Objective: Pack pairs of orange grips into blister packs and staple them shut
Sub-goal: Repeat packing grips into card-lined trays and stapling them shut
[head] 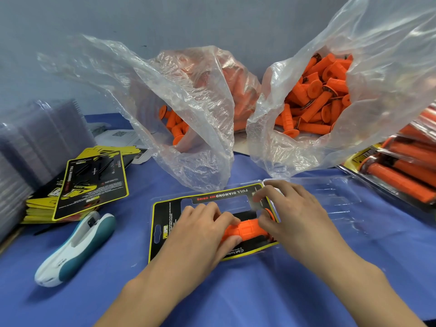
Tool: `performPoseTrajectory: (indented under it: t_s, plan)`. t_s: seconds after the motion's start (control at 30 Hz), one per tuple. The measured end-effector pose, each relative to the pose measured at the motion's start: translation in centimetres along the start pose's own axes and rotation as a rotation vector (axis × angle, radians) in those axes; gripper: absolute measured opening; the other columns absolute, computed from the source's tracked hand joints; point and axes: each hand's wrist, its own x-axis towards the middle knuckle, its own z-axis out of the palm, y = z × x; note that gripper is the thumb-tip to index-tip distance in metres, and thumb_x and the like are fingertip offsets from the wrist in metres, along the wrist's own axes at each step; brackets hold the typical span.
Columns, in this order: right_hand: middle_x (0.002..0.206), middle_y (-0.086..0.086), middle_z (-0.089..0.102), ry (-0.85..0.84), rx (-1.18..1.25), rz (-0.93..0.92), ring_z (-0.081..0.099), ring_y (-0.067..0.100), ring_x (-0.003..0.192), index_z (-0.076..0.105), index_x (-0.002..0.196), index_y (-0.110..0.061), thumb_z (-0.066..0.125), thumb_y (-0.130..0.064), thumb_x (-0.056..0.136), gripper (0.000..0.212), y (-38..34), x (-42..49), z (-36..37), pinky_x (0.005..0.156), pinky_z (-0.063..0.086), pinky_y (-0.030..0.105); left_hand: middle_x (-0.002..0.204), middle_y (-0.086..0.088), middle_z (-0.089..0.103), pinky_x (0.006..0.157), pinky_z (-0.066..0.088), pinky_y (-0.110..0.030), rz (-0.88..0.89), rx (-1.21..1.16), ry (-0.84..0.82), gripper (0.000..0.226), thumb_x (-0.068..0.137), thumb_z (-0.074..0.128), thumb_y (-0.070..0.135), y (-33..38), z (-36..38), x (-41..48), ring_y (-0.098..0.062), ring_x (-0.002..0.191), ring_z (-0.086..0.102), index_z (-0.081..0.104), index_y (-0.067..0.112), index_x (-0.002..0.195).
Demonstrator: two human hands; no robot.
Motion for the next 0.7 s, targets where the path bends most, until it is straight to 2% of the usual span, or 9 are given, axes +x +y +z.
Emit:
performPoseTrajectory:
  t_s: [0.1, 0.17, 0.27, 0.37, 0.4, 0.47, 0.53, 0.6, 0.7]
  plan:
    - [0.132, -0.011, 0.053, -0.021, -0.011, -0.060, 0.041, 0.016, 0.128, 0.063, 0.114, -0.032, 0.056, -0.021, 0.089, 0.028, -0.5, 0.3, 0.1, 0.108, 0.027, 0.031, 0.094, 0.009, 0.056, 0.076, 0.046, -0.031, 0.000, -0.014, -0.012, 0.038, 0.093, 0.038, 0.055, 0.2, -0.1, 0.1, -0.016, 0.084, 0.056, 0.063, 0.034, 0.113]
    - [0.130, -0.011, 0.055, -0.036, 0.040, -0.097, 0.042, 0.016, 0.127, 0.064, 0.115, -0.031, 0.055, -0.023, 0.092, 0.027, -0.3, 0.6, 0.0, 0.110, 0.028, 0.031, 0.102, 0.008, 0.058, 0.078, 0.047, -0.033, 0.014, -0.018, 0.012, 0.040, 0.093, 0.038, 0.055, 0.2, -0.3, -0.2, -0.016, 0.090, 0.058, 0.060, 0.034, 0.119]
    - [0.121, -0.013, 0.059, 0.030, 0.300, -0.055, 0.046, 0.013, 0.118, 0.066, 0.113, -0.031, 0.054, -0.031, 0.094, 0.022, 0.1, 2.0, -1.1, 0.101, 0.032, 0.025, 0.111, 0.005, 0.057, 0.083, 0.046, -0.036, -0.033, -0.084, 0.163, 0.044, 0.094, 0.042, 0.055, -0.4, -1.7, -0.2, -0.016, 0.098, 0.055, 0.058, 0.031, 0.128]
    - [0.116, -0.014, 0.058, 0.107, 0.426, -0.001, 0.049, 0.014, 0.114, 0.065, 0.112, -0.030, 0.049, -0.030, 0.094, 0.023, 0.6, 3.8, -1.9, 0.091, 0.035, 0.025, 0.109, -0.004, 0.057, 0.090, 0.044, -0.040, -0.142, -0.099, 0.398, 0.032, 0.097, 0.048, 0.035, -3.5, -4.3, 2.9, -0.021, 0.101, 0.054, 0.063, 0.019, 0.121]
    - [0.115, -0.013, 0.059, 0.120, 0.433, 0.013, 0.050, 0.014, 0.113, 0.064, 0.112, -0.030, 0.049, -0.028, 0.095, 0.023, 0.7, 4.4, -1.9, 0.089, 0.035, 0.025, 0.109, -0.009, 0.058, 0.092, 0.044, -0.043, -0.199, -0.069, 0.417, 0.028, 0.098, 0.049, 0.026, -5.1, -5.3, 4.7, -0.026, 0.101, 0.055, 0.064, 0.014, 0.118]
    - [0.116, -0.011, 0.060, 0.114, 0.419, 0.033, 0.050, 0.016, 0.111, 0.064, 0.115, -0.028, 0.047, -0.027, 0.097, 0.024, 0.8, 5.0, -1.8, 0.087, 0.035, 0.027, 0.113, -0.019, 0.057, 0.095, 0.043, -0.049, -0.346, 0.036, 0.323, 0.028, 0.097, 0.046, 0.013, -8.5, -6.6, 9.0, -0.037, 0.105, 0.054, 0.066, 0.007, 0.116]
    - [0.118, -0.009, 0.061, 0.092, 0.384, 0.032, 0.051, 0.018, 0.111, 0.064, 0.117, -0.026, 0.047, -0.026, 0.098, 0.025, 0.9, 5.3, -1.6, 0.091, 0.039, 0.032, 0.117, -0.024, 0.056, 0.092, 0.045, -0.048, -0.496, 0.115, 0.098, 0.032, 0.095, 0.044, 0.008, -11.2, -6.6, 13.3, -0.042, 0.108, 0.053, 0.064, 0.004, 0.120]
    - [0.119, -0.006, 0.061, 0.085, 0.356, 0.028, 0.051, 0.020, 0.112, 0.064, 0.117, -0.024, 0.048, -0.025, 0.098, 0.025, 1.2, 5.4, -1.5, 0.094, 0.040, 0.036, 0.119, -0.025, 0.057, 0.087, 0.047, -0.046, -0.563, 0.130, -0.101, 0.031, 0.093, 0.047, 0.006, -12.7, -5.7, 16.4, -0.042, 0.107, 0.056, 0.060, 0.000, 0.120]
    - [0.120, -0.005, 0.061, 0.082, 0.348, 0.041, 0.050, 0.021, 0.113, 0.064, 0.118, -0.024, 0.048, -0.025, 0.099, 0.025, 2.0, 5.7, -1.5, 0.097, 0.039, 0.037, 0.129, -0.023, 0.056, 0.098, 0.044, -0.043, -0.550, 0.092, -0.261, 0.032, 0.095, 0.050, 0.006, -13.8, -3.7, 19.4, -0.038, 0.116, 0.055, 0.057, -0.002, 0.125]
